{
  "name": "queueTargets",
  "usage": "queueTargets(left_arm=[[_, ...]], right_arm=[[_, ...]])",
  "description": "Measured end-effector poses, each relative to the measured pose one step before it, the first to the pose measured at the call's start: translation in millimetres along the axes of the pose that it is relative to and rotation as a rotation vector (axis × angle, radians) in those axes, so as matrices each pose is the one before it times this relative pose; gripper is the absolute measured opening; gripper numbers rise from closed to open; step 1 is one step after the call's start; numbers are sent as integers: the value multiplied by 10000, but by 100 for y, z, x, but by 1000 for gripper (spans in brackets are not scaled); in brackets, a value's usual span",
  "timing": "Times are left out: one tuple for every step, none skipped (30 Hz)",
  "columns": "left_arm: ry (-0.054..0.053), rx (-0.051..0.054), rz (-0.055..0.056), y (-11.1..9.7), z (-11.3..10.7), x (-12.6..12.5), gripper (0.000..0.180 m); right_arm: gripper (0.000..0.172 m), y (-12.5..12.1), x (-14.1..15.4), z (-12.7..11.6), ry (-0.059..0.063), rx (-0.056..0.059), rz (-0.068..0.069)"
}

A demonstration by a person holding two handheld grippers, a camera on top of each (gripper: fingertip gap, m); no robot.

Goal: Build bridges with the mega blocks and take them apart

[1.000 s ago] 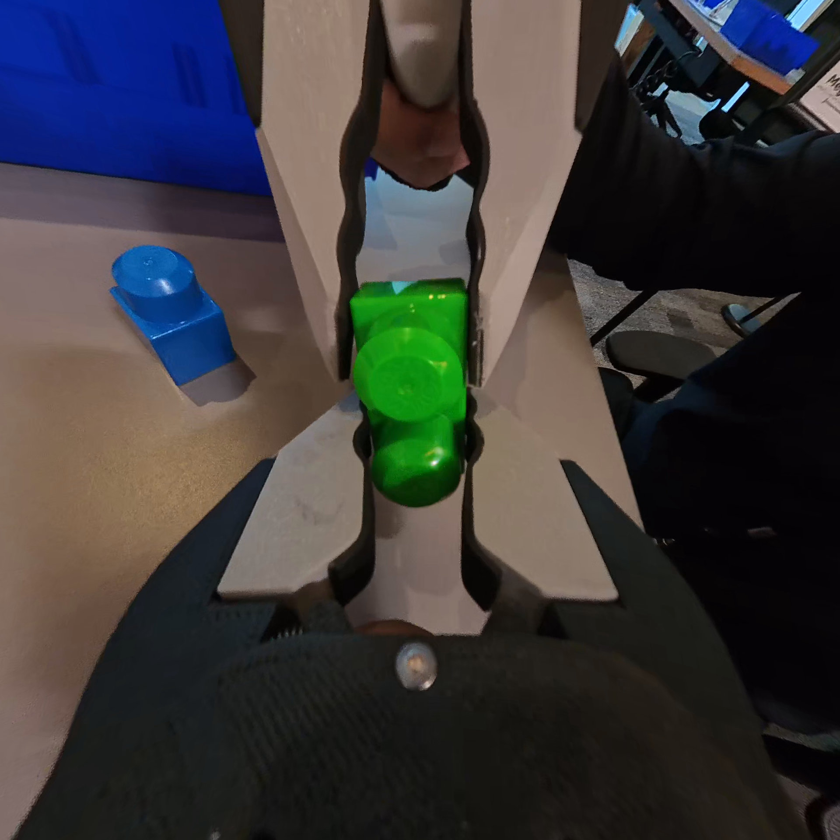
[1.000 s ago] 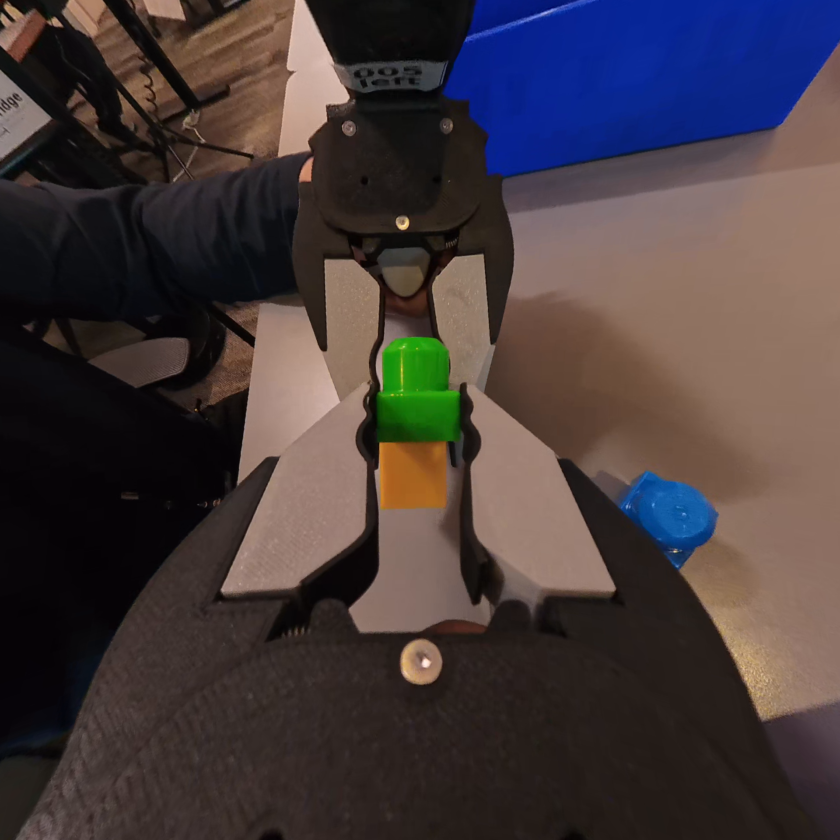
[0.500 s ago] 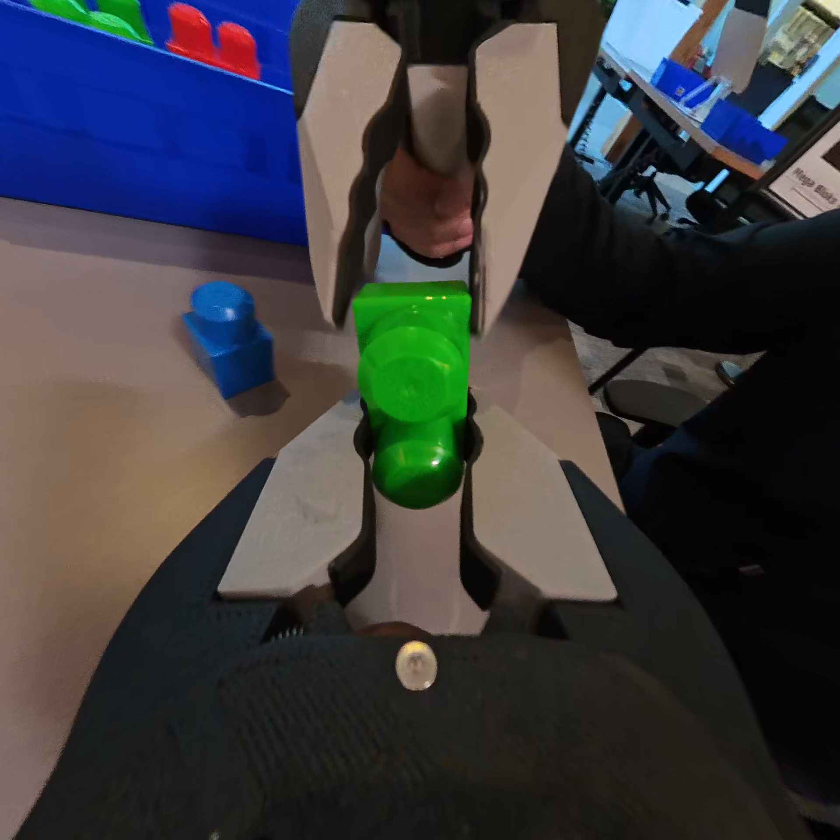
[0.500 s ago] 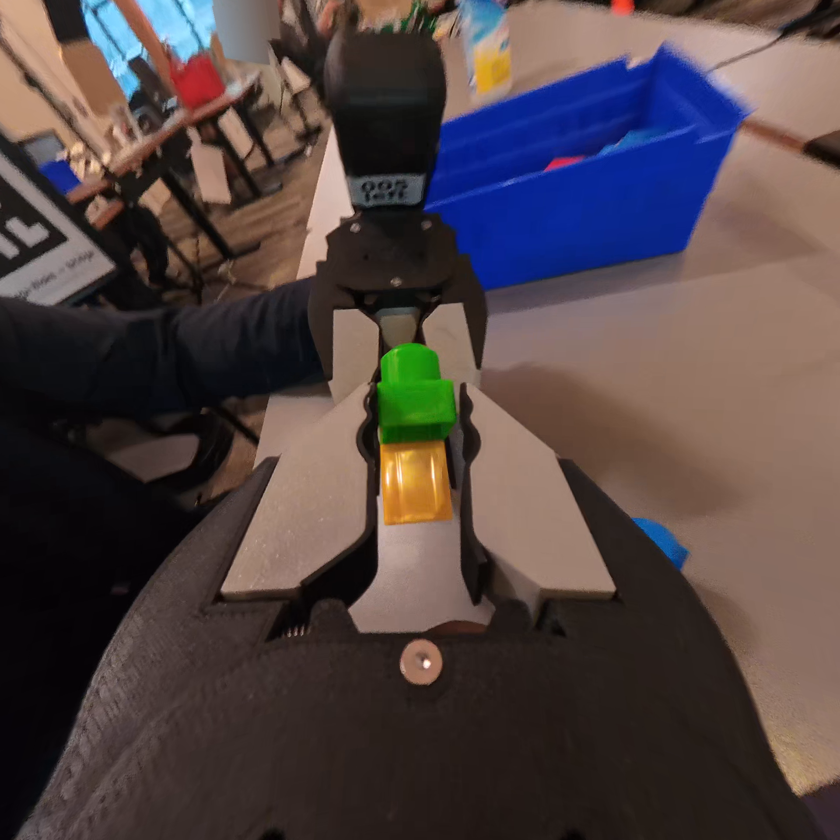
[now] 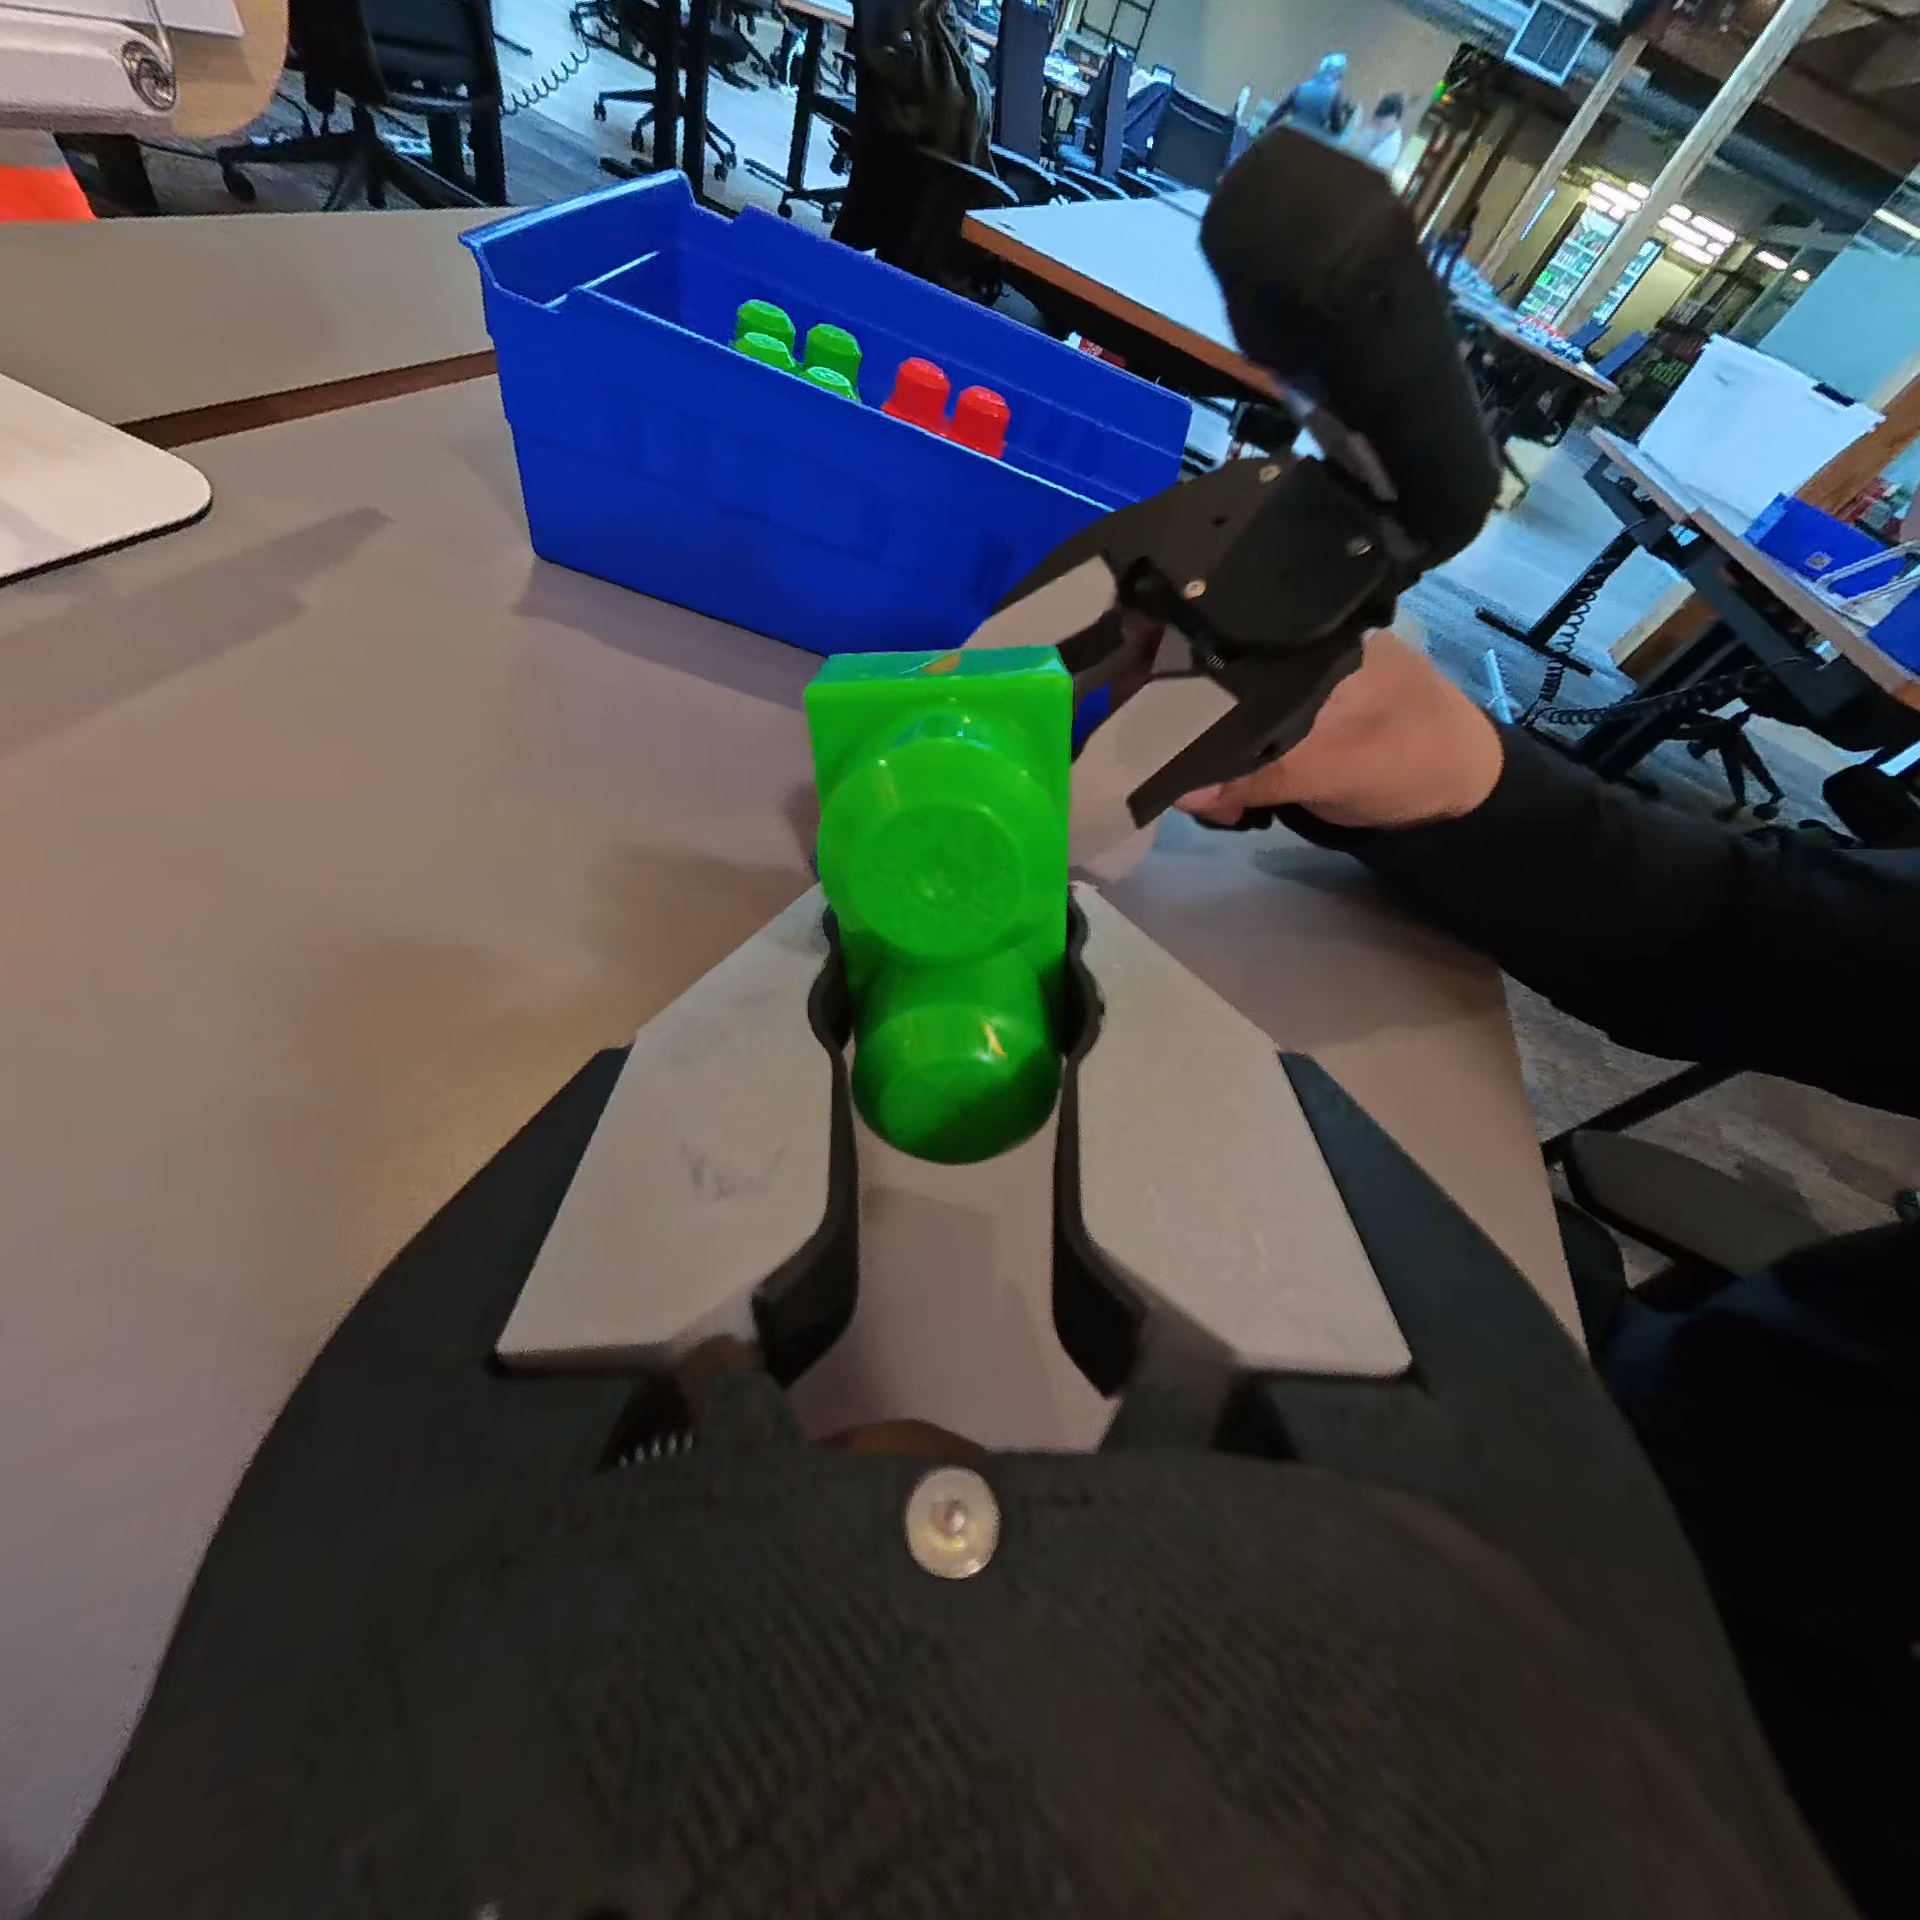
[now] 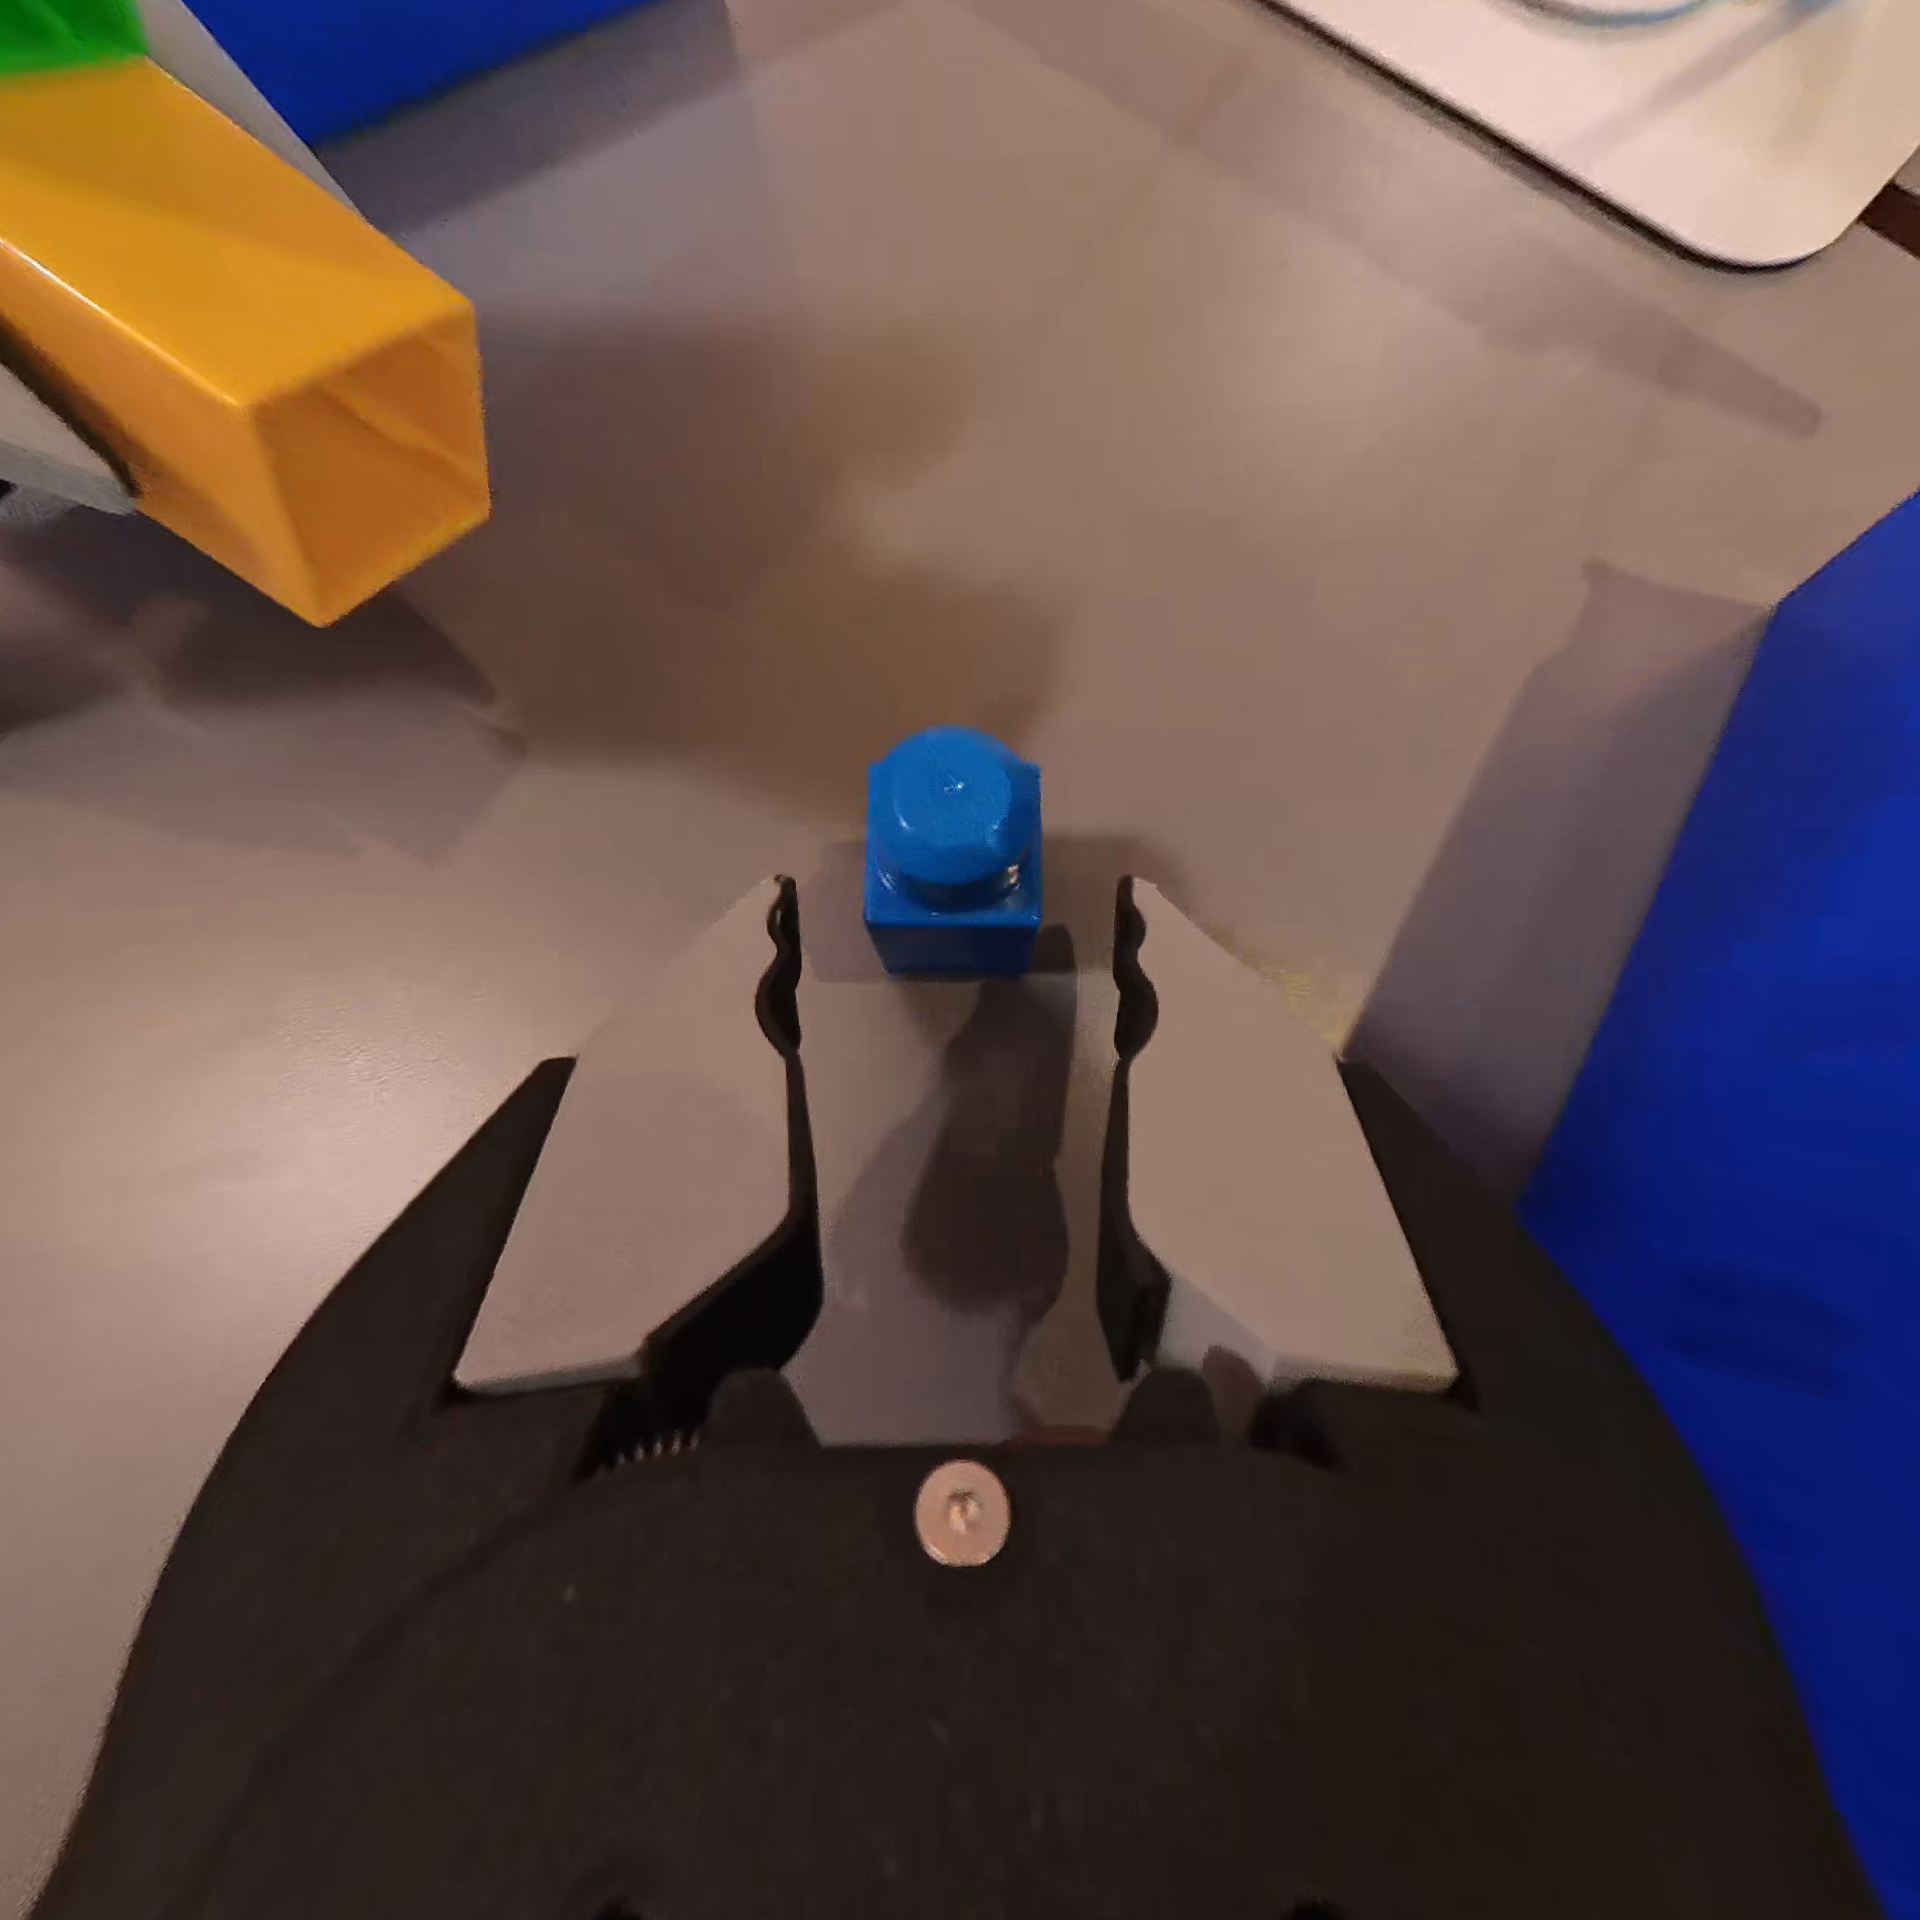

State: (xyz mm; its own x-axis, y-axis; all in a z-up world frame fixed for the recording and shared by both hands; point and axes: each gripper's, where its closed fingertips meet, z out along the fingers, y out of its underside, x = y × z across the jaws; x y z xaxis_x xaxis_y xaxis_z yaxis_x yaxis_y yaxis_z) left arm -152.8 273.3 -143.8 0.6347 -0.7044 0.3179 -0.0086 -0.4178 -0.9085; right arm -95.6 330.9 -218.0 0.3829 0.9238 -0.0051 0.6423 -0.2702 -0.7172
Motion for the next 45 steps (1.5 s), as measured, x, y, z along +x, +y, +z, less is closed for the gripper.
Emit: queueTargets(left_arm=[[33,25,-11,-12,62,63,36],[38,-29,9,46,87,89,36],[10,-51,37,89,86,75,36],[8,-68,62,105,89,84,36],[37,-107,77,172,96,119,36],[43,-126,75,200,91,119,36],[-51,-47,58,104,69,-29,36],[19,-49,30,99,85,51,36],[103,-101,0,170,113,155,36],[18,-67,5,136,99,35,36],[-33,-36,10,76,77,-35,36],[18,-42,4,68,43,28,36],[30,-17,3,40,3,40,36],[4,15,-12,-26,-24,-8,36],[13,28,-24,-40,-55,-18,36],[59,14,-46,-11,-63,30,36],[33,25,-50,-39,-83,-1,36],[-2,59,-12,-82,-100,-41,36],[56,26,-1,-52,-97,47,36],[90,20,6,-22,-93,97,36],[79,31,11,-46,-89,82,36],[113,23,11,-18,-68,113,36],[131,16,17,0,-41,125,36],[122,26,23,-6,-23,110,36],[142,-4,-12,59,10,121,36],[176,-18,-23,81,59,172,36],[207,-4,-11,49,86,251,36],[199,29,6,-12,84,284,36],[277,50,23,-65,71,441,36],[401,48,40,-83,58,658,36],[423,59,80,-103,35,707,37],[412,55,132,-100,14,716,37],[357,54,191,-98,14,660,37],[328,28,201,-31,14,599,37],[316,-10,179,37,44,581,37],[286,-25,200,66,79,547,37],[248,-8,229,25,105,541,37],[282,15,234,-36,111,607,37],[245,89,217,-161,111,570,37],[191,130,159,-236,69,462,37],[174,113,104,-205,16,383,37],[104,105,78,-167,-16,242,37],[13,76,34,-94,-50,24,36],[-35,27,-42,24,-68,-134,37],[-83,42,-85,23,-67,-269,37]], right_arm=[[57,71,-369,500,-221,-24,54],[53,-59,-352,450,-237,45,69],[43,160,-50,391,-68,-115,-16],[33,303,72,245,21,-236,-191],[33,144,126,-34,89,-184,-213],[33,186,198,-319,142,-303,-276],[32,68,196,-526,123,-335,-453],[33,-107,6,-662,-18,-297,-519],[33,14,-381,-643,-295,-433,-390],[33,357,-442,-610,-372,-720,-266],[33,345,80,-622,-22,-741,-208],[33,93,356,-633,208,-508,-283],[33,183,45,-449,31,-489,-398],[33,422,-336,-129,-234,-583,-261],[33,503,-474,157,-343,-612,-60],[35,419,-391,371,-246,-545,-76],[39,175,-11,451,63,-344,-115],[41,98,230,435,240,-214,-69],[41,-39,321,301,297,-44,29],[42,-203,228,146,225,163,108],[43,-198,-110,38,4,271,149],[44,-145,-174,-103,-54,345,190],[45,-171,21,-257,70,485,263],[47,-259,76,-389,110,649,303],[49,-238,17,-449,76,715,328],[49,-186,-1,-465,73,764,400],[50,-199,52,-437,111,825,502],[52,-126,-24,-333,69,834,509],[52,95,-40,-194,35,691,454],[52,352,163,-60,87,466,401],[54,543,342,-2,115,265,377],[57,510,259,32,-4,170,297],[58,318,26,45,-156,206,153],[58,205,-109,77,-227,187,24],[58,240,-136,115,-225,77,-44],[59,218,-50,164,-164,18,-84],[60,121,143,188,-58,44,-99],[59,51,142,184,-27,76,-131],[58,105,94,166,-9,17,-82],[59,86,-6,155,-25,-8,-26],[58,12,-151,146,-67,33,-17],[58,83,-275,196,-141,27,-57],[58,230,-162,243,-83,-27,-56],[54,285,-177,215,-95,-84,-52],[45,161,-347,56,-194,-117,-98]])
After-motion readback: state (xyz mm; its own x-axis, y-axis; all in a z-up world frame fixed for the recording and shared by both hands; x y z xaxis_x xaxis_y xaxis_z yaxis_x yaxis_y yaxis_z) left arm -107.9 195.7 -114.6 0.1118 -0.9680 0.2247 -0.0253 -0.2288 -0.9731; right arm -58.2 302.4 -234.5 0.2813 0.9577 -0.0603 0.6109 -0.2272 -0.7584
